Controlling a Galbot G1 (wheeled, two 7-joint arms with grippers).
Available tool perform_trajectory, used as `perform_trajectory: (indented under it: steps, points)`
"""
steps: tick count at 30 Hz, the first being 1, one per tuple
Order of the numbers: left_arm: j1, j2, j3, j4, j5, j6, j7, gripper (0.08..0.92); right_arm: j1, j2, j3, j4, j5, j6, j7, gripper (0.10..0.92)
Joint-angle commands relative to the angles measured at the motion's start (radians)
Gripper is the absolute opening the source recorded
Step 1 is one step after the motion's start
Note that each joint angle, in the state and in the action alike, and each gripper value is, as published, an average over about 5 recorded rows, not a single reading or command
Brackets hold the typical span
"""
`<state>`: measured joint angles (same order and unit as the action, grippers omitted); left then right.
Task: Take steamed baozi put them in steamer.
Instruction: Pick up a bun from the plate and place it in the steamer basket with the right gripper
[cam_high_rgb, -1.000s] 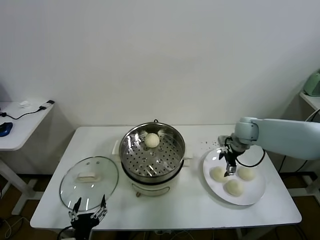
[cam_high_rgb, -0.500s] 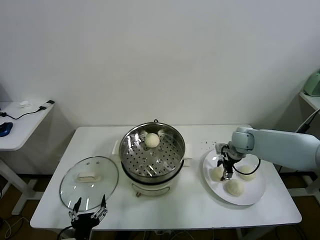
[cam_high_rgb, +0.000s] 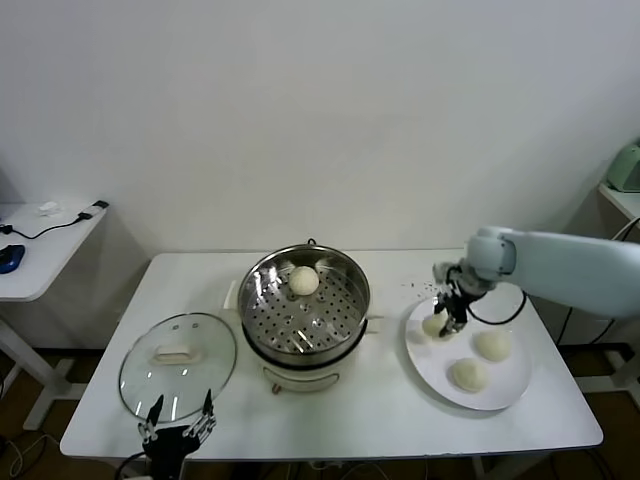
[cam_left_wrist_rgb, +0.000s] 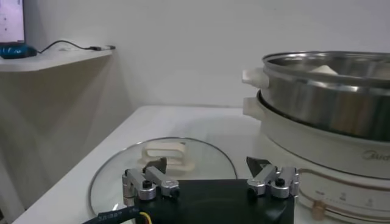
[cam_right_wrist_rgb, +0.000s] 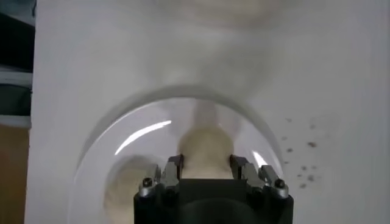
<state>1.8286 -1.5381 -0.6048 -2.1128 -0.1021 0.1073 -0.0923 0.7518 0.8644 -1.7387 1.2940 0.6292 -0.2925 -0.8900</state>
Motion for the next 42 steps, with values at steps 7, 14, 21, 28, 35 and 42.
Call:
perform_trajectory:
  steps: [7, 14, 21, 28, 35, 42]
  points:
    - [-0.004, 0.009, 0.012, -0.015, -0.001, 0.009, 0.003, 0.823, 0.449, 0.380, 0.057, 0.141, 0.482, -0.108, 0.020, 0.543]
    - [-0.004, 0.011, 0.023, -0.019, 0.002, 0.009, 0.003, 0.823, 0.282, 0.551, 0.087, 0.183, 0.566, -0.217, 0.217, 0.543]
    - [0.007, 0.012, 0.019, -0.031, 0.002, 0.007, 0.003, 0.823, 0.097, 0.640, 0.056, 0.058, 0.486, -0.254, 0.310, 0.543]
    - [0.013, 0.009, 0.019, -0.030, 0.003, 0.005, 0.002, 0.823, -0.041, 0.689, 0.074, -0.090, 0.416, -0.260, 0.338, 0.543]
    - [0.013, 0.008, 0.021, -0.023, 0.003, 0.002, 0.001, 0.823, -0.127, 0.689, 0.104, -0.143, 0.358, -0.261, 0.347, 0.543]
    - [0.012, 0.007, 0.024, -0.020, 0.003, 0.001, 0.000, 0.823, -0.162, 0.693, 0.127, -0.162, 0.346, -0.264, 0.349, 0.544]
